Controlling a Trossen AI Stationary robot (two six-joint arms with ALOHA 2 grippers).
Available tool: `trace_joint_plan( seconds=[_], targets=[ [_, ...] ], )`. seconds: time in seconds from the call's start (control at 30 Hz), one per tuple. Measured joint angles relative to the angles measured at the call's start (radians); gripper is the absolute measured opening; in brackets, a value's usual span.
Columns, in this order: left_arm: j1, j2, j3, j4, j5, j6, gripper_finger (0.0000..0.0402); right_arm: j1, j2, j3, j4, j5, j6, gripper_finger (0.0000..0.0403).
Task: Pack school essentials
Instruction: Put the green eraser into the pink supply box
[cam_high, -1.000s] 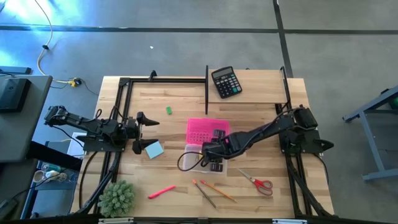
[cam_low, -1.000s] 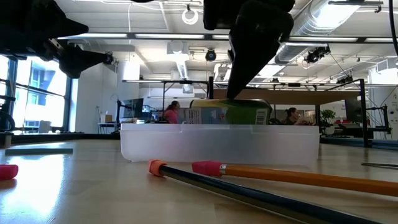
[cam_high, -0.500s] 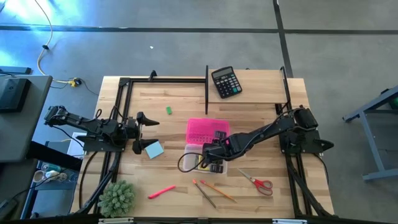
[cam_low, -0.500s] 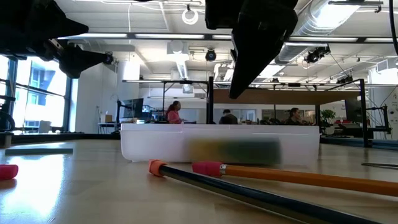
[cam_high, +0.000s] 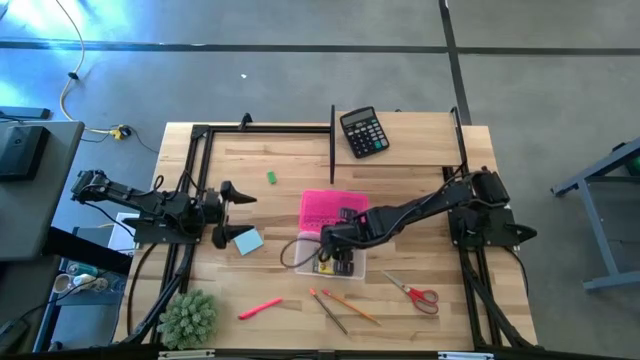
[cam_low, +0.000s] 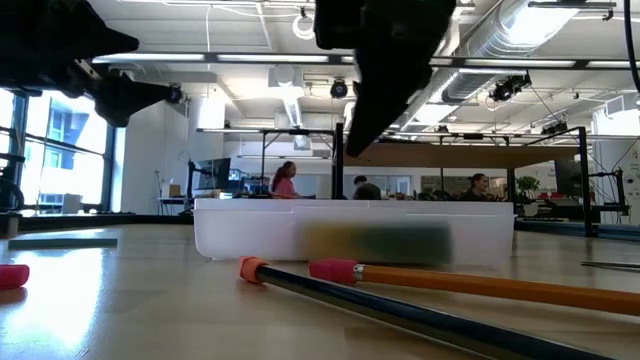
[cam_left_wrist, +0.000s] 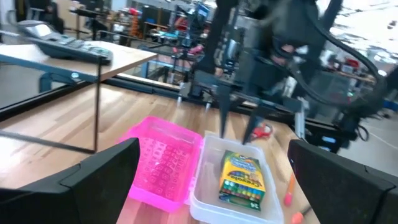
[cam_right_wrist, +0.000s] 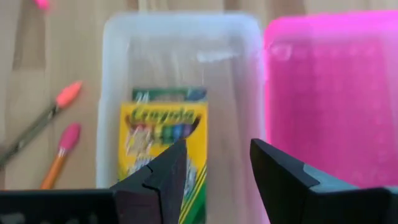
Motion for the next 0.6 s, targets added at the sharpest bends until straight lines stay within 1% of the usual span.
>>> trace_joint_plan(
  seconds=[0.13, 0.27, 0.43, 0.5, 0.6],
  targets=[
    [0.000, 0.000, 0.000, 0.000, 0.056, 0.043, 0.0400, -0.018, 0.000, 0.000, 0.064, 0.001, 0.010, 0.0167],
    [0.000, 0.000, 0.000, 0.001, 0.047, 0.102, 0.0400, -0.030, 0.000, 0.000, 0.081, 0.000, 0.054, 0.0167],
    [0.000, 0.000, 0.005, 0.007, -0.075, 0.123, 0.0400, -0.055, 0.000, 0.000, 0.091, 0.007, 0.118, 0.0167],
    [0.000, 0.000, 0.017, 0.007, -0.117, 0.134, 0.0400, -0.065, 0.000, 0.001, 0.102, 0.036, 0.123, 0.0167],
    [0.000, 0.000, 0.044, 0.004, -0.171, 0.168, 0.0400, -0.077, 0.000, 0.033, 0.060, 0.102, 0.104, 0.0167]
  ],
)
